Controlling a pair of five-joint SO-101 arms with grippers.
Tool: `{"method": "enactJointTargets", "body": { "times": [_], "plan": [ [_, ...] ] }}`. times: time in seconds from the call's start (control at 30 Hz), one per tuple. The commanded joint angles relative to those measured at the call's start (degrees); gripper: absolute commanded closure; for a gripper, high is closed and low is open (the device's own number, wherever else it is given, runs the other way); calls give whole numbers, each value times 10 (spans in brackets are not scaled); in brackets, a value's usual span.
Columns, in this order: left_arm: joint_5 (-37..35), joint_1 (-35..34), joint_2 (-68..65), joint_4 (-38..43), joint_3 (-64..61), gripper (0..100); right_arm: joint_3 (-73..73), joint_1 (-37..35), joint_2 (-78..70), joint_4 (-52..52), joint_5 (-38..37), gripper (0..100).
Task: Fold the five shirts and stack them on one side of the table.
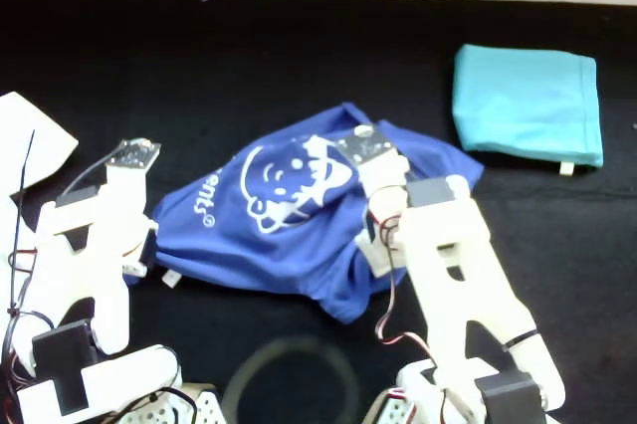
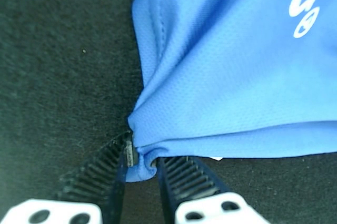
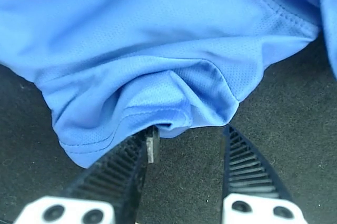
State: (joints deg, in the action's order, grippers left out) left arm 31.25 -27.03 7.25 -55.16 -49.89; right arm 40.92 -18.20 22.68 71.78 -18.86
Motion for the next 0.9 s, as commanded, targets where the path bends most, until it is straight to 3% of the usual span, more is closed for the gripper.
{"method": "enactJointTargets", "body": {
  "times": [0.0, 0.17, 0.53, 0.6, 0.7, 0.87],
  "plan": [
    [-3, 6, -6, 6, -3, 991, 2, -24, 20, -6, -2, 804],
    [-3, 6, -6, 6, -3, 991, 5, -72, 18, -22, -2, 804],
    [-3, 6, -6, 6, -3, 991, -15, -74, -87, -47, -1, 806],
    [-3, 6, -6, 6, -3, 991, -22, -75, -84, -47, -1, 848],
    [-3, 6, -6, 6, -3, 991, -28, -73, -65, -47, -1, 996],
    [-3, 6, -6, 6, -3, 991, -28, -51, 5, -28, 19, 992]
  ]
}}
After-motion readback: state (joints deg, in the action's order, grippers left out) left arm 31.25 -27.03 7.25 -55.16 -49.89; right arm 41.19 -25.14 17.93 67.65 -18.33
